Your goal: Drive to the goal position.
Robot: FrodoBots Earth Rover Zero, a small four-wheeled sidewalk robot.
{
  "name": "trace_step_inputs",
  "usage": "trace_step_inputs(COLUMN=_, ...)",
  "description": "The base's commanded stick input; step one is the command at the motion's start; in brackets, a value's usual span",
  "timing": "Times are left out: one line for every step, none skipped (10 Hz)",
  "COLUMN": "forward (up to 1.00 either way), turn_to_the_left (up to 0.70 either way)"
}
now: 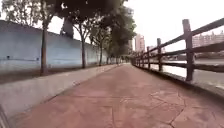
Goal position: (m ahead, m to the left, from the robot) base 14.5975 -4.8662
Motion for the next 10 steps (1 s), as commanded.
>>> trace_step_inputs(forward=1.00, turn_to_the_left=0.00)
trace_step_inputs(forward=1.00, turn_to_the_left=0.00)
trace_step_inputs(forward=1.00, turn_to_the_left=0.00)
trace_step_inputs(forward=1.00, turn_to_the_left=0.00)
trace_step_inputs(forward=1.00, turn_to_the_left=0.00)
trace_step_inputs(forward=1.00, turn_to_the_left=0.00)
trace_step_inputs(forward=1.00, turn_to_the_left=0.00)
trace_step_inputs(forward=1.00, turn_to_the_left=-0.20)
trace_step_inputs(forward=1.00, turn_to_the_left=-0.40)
trace_step_inputs(forward=1.00, turn_to_the_left=-0.40)
